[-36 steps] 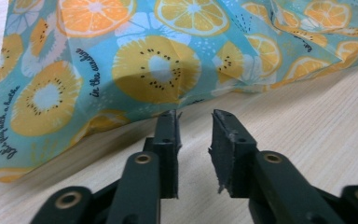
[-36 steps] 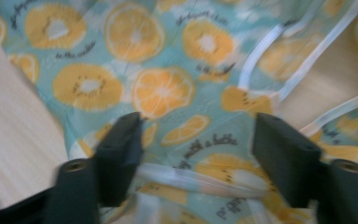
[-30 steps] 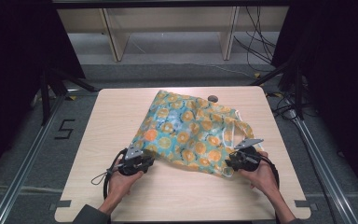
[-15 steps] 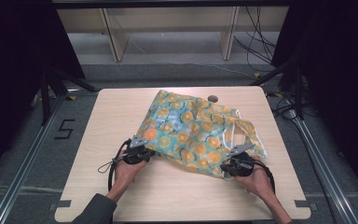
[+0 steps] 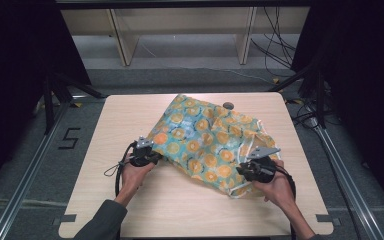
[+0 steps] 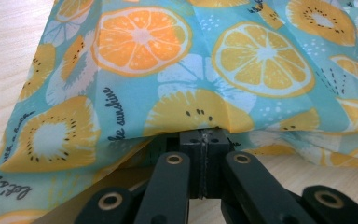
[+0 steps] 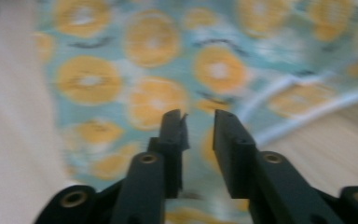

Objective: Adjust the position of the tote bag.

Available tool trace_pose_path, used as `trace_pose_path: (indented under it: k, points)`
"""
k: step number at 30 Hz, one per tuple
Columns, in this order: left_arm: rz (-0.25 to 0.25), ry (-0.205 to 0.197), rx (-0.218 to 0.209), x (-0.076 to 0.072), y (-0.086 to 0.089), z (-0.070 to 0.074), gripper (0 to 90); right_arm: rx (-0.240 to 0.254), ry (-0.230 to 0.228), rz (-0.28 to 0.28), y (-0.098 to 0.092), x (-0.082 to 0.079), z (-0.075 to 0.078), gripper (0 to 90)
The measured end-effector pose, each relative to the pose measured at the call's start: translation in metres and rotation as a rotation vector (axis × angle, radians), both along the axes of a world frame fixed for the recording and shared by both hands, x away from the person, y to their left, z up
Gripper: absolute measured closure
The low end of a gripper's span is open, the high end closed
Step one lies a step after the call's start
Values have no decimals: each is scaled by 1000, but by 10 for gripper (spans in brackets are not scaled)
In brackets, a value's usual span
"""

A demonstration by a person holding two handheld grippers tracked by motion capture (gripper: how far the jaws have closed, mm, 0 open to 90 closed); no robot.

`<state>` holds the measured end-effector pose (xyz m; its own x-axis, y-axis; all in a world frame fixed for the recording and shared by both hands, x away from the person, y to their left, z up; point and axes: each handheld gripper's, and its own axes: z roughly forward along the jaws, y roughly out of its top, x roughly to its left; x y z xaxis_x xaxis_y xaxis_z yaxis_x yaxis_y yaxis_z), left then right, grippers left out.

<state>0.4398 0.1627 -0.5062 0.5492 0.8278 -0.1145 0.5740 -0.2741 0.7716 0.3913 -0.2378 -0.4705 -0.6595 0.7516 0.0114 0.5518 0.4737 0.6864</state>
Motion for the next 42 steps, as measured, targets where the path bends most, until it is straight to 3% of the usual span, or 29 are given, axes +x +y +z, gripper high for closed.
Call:
trace_pose_path:
  k: [2, 3, 4, 7, 9, 10, 12, 13, 15, 16, 17, 18, 19, 20, 21, 22, 24, 26, 28, 30, 36, 42]
  points:
    - [-3, -1, 3, 0, 0, 0, 894, -11, 17, -23, -11, 8, -1, 625]
    - [-6, 0, 7, 1, 1, 0, 894, 30, 15, -41, -12, 10, -5, 582]
    - [7, -2, -12, 1, -1, -1, 894, 16, 14, -36, -14, 13, -8, 525]
    - [-1, 4, -1, 1, 0, 0, 893, 15, 57, -32, -15, 20, -14, 393]
    - [5, 4, -16, 1, 0, 0, 893, 2, 111, -17, -14, 25, -18, 368]
    - [-11, 11, 8, 2, 2, 1, 893, 18, 104, -24, -13, 26, -22, 374]
    - [6, 8, -23, 2, 0, 0, 893, -3, 142, -16, -10, 26, -23, 467]
    - [7, 14, -20, 1, 0, 1, 893, -16, 143, 1, -9, 25, -24, 591]
    - [4, 14, -19, 2, 0, 1, 893, -18, 139, 31, -5, 22, -26, 746]
    - [5, 17, -26, 2, 0, 1, 893, -20, 158, 43, -4, 20, -25, 833]
    - [-9, 18, -11, 2, 2, 2, 894, -16, 128, 68, -5, 21, -27, 877]
    - [1, 17, -25, 2, 1, 1, 893, -8, 164, 56, -3, 19, -25, 897]
    - [-6, 16, -18, 3, 1, 2, 893, -22, 180, 79, -1, 17, -24, 900]
    - [-7, 19, -18, 4, 1, 2, 893, -26, 147, 112, 0, 17, -26, 900]
    - [-4, 22, -16, 6, 1, 2, 894, 0, 171, 90, 5, 13, -26, 900]
    - [-15, 29, -7, 7, 3, 3, 893, -16, 192, 113, 8, 10, -22, 900]
    - [3, 33, -15, 11, 3, 3, 894, 4, 159, 160, 18, 5, -24, 900]
    - [2, 36, -12, 17, 5, 4, 894, 9, 191, 201, 29, -4, -20, 900]
    - [15, 44, -4, 24, 6, 4, 894, 17, 168, 247, 45, -10, -23, 900]
    - [31, 54, -12, 32, 10, 3, 893, 8, 184, 308, 60, -16, -23, 900]
    - [113, 74, -86, 57, 20, 0, 894, -19, 180, 427, 114, -31, -26, 900]
    - [155, 71, -122, 78, 23, 0, 894, -18, 156, 500, 163, -29, -23, 900]
